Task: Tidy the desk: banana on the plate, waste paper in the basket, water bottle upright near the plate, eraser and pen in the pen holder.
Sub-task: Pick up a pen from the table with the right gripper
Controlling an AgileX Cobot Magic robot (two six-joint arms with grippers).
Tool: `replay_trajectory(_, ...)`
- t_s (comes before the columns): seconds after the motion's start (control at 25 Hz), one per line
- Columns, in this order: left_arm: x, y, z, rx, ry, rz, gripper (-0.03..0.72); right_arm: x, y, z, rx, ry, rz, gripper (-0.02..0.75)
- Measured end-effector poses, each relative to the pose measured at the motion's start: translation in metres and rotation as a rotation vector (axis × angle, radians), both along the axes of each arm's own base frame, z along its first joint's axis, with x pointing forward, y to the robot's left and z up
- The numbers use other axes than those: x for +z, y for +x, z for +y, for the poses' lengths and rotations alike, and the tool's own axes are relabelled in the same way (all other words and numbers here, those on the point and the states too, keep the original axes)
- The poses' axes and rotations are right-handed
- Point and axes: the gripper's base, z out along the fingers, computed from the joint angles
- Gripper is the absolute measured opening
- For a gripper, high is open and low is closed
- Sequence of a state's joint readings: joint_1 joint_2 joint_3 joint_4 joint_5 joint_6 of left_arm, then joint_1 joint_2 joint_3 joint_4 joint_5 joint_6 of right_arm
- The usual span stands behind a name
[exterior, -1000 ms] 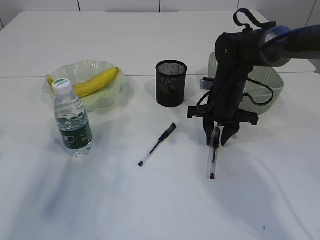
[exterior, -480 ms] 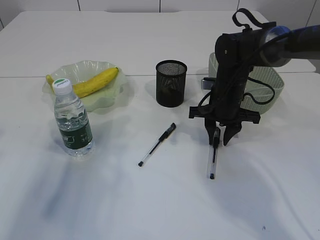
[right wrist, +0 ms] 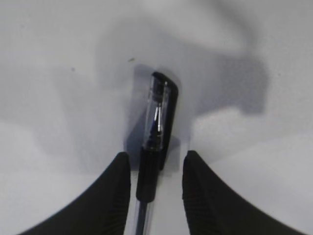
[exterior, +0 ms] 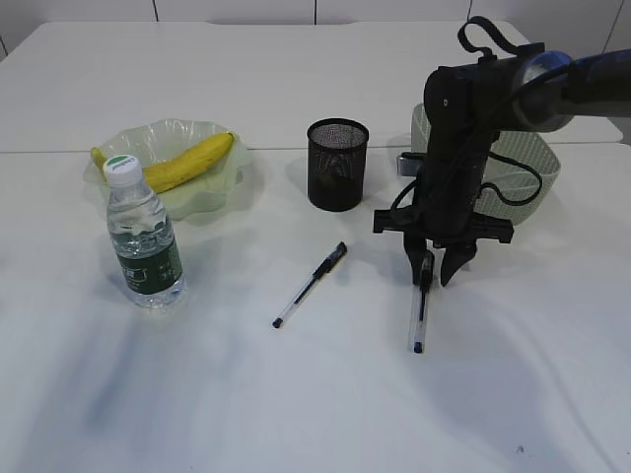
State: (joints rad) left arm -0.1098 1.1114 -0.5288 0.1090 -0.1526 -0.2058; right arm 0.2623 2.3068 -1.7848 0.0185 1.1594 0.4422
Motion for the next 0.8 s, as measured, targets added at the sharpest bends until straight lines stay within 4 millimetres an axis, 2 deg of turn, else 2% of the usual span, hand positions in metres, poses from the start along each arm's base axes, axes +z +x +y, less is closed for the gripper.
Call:
replay_trajectory(0.48,0.0,0.0,0.0,0.0,0.0,0.0,0.276,0.0003,0.0045,0.0062,-0.024,0.069,-0.048,0.263)
replay_trajectory(0.8,0.0,0.0,0.0,0.0,0.0,0.0,0.276,0.0003,0.005,0.0066,0.03,0.072,-0.056,0.262)
